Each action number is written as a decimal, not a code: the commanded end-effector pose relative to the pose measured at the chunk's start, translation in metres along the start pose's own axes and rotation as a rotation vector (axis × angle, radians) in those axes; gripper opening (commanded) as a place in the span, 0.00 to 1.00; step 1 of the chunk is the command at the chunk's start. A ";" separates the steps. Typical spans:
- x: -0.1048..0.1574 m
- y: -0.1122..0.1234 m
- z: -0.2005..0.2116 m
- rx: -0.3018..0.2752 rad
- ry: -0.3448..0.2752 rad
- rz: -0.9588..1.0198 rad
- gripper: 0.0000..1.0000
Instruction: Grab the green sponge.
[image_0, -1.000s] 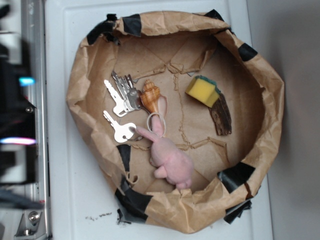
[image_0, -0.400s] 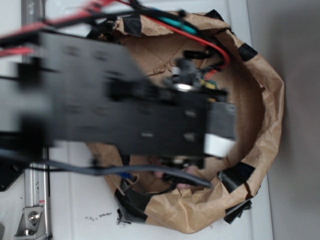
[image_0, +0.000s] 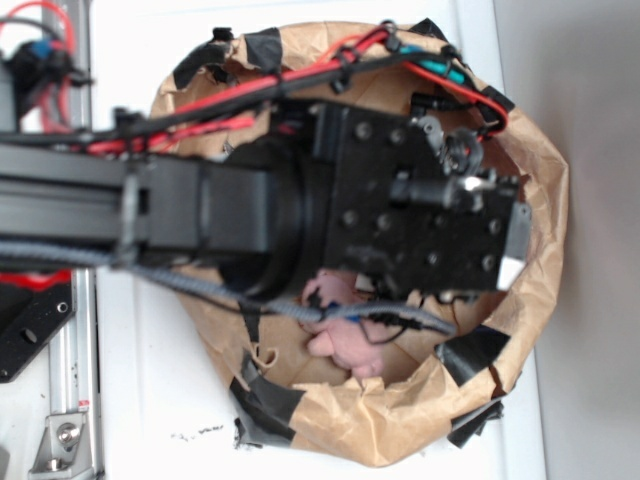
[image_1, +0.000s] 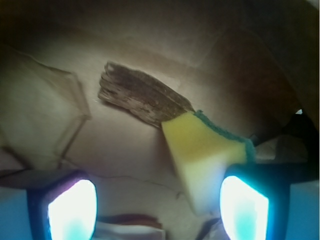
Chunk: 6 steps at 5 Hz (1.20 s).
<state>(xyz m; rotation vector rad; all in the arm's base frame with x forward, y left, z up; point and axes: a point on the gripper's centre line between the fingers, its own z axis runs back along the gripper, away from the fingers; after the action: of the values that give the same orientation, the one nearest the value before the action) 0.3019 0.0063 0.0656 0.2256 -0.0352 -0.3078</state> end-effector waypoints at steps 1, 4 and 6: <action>-0.015 0.038 -0.008 0.035 0.019 0.069 1.00; 0.003 0.028 -0.053 0.032 0.119 0.109 0.00; -0.005 0.026 0.027 -0.050 0.048 0.099 0.00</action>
<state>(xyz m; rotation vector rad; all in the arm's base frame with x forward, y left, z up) 0.2971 0.0255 0.0811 0.1673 0.0804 -0.1917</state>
